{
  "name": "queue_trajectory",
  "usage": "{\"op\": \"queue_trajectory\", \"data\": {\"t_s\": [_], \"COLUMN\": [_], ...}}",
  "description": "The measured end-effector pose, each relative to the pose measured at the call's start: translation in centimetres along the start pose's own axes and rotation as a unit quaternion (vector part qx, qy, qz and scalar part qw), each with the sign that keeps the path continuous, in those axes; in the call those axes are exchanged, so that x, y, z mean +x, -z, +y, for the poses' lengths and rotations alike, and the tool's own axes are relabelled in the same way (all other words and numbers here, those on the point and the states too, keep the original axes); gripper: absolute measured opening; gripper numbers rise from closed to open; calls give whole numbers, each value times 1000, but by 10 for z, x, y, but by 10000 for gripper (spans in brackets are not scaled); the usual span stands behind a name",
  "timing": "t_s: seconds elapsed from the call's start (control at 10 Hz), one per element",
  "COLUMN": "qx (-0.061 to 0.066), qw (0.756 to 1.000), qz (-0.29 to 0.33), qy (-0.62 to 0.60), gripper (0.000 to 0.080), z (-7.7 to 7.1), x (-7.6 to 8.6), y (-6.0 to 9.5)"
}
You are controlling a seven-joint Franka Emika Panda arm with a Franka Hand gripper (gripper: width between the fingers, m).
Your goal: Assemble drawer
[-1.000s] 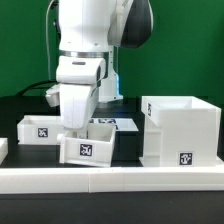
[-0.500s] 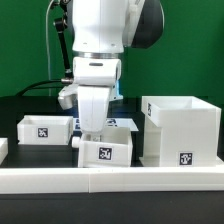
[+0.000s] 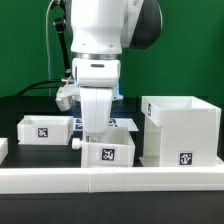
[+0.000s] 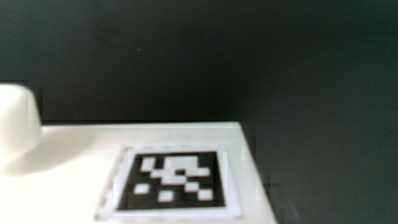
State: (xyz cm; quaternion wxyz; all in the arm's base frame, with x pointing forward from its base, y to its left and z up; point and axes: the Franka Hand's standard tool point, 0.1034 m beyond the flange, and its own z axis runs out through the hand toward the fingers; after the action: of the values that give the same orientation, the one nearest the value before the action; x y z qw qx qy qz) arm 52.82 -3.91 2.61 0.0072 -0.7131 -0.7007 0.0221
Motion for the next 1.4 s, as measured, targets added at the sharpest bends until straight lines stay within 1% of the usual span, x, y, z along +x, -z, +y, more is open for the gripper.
{"op": "queue_trajectory", "data": {"t_s": [0.1, 0.2, 0.3, 0.4, 0.5, 0.6, 0.8, 0.9, 1.0, 1.1, 1.3, 1.4], "qx": [-2, 3, 12, 11, 10, -2, -1, -3, -10, -7, -6, -15], "qw": [1000, 1000, 1000, 1000, 1000, 1000, 1000, 1000, 1000, 1000, 1000, 1000], "qz": [1, 2, 3, 3, 3, 4, 4, 4, 5, 6, 7, 8], "qy": [3, 5, 6, 6, 6, 5, 5, 6, 8, 5, 5, 4], "gripper": [42, 42, 42, 42, 42, 42, 42, 42, 42, 42, 42, 42], "z": [5, 8, 13, 16, 15, 16, 15, 18, 19, 19, 19, 19], "x": [5, 9, 11, 12, 11, 11, 11, 13, 15, 16, 19, 19], "y": [1, 2, 3, 4, 3, 2, 0, -2, -4, -5, -8, -10]}}
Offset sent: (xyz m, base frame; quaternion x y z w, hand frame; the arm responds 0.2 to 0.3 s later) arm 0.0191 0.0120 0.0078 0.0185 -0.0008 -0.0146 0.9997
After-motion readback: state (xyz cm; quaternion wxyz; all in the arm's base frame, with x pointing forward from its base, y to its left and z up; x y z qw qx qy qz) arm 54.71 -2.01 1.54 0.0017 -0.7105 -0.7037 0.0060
